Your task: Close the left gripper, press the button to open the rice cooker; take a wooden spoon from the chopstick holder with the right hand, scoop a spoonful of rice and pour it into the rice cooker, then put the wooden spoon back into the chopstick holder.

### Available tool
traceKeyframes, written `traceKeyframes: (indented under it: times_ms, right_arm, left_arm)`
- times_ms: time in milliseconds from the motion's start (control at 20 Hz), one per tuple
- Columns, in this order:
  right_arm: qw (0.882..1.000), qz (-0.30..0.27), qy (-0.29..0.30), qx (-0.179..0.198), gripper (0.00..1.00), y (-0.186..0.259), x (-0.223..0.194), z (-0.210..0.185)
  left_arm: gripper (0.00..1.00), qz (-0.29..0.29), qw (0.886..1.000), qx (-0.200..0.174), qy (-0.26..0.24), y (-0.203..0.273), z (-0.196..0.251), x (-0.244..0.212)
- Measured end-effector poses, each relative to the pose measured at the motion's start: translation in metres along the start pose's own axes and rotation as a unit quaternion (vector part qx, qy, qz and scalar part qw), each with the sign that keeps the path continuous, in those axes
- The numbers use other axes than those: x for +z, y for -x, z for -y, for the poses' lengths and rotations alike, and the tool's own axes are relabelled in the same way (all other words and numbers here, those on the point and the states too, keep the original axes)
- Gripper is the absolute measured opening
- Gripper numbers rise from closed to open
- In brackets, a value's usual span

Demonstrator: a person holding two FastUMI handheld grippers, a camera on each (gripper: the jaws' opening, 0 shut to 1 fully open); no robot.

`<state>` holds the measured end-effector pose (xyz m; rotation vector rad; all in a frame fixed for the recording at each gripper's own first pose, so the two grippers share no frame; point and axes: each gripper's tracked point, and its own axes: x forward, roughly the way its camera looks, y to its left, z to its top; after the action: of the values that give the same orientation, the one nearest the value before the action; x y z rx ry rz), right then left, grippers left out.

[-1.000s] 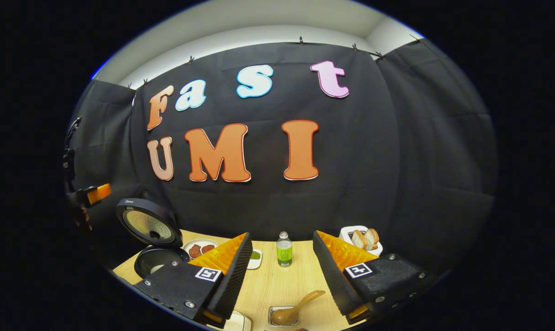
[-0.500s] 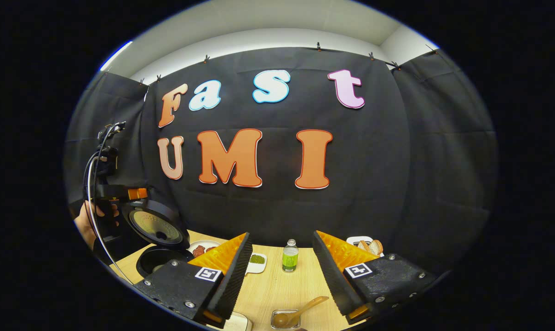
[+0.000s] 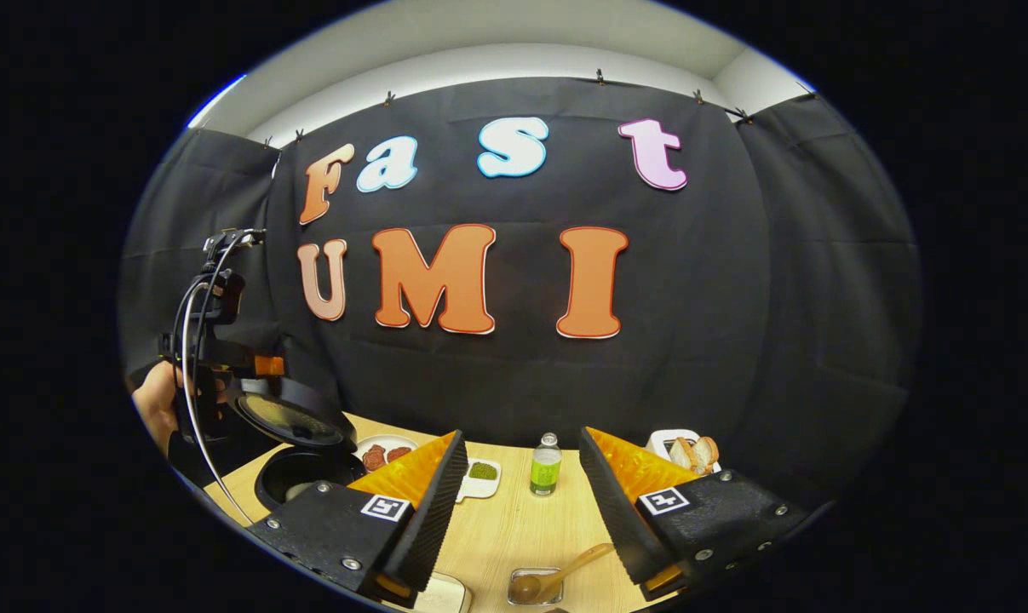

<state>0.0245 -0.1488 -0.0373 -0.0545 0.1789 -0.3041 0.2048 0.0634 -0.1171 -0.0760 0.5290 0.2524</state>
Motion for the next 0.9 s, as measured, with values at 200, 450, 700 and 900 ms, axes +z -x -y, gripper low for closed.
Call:
traceKeyframes:
  times_ms: [200,450,700,900]
  right_arm:
    - [1.0,-0.005,-0.011,0.015,0.83,-0.002,-0.008,-0.009]
    - [0.999,-0.009,-0.018,0.027,0.83,-0.003,-0.014,-0.013]
    - [0.999,-0.012,-0.023,0.039,0.83,0.0,-0.02,-0.017]
    - [0.999,-0.014,-0.016,0.042,0.83,0.0,-0.021,-0.017]
  left_arm:
    - [1.0,-0.092,0.996,-0.002,-0.01,0.021,0.003,-0.058]
    - [0.98,-0.161,0.987,-0.007,-0.019,0.041,0.015,-0.113]
    - [0.99,-0.24,0.97,-0.014,-0.019,0.044,0.015,-0.174]
    - [0.99,-0.306,0.952,-0.012,-0.017,0.041,0.015,-0.208]
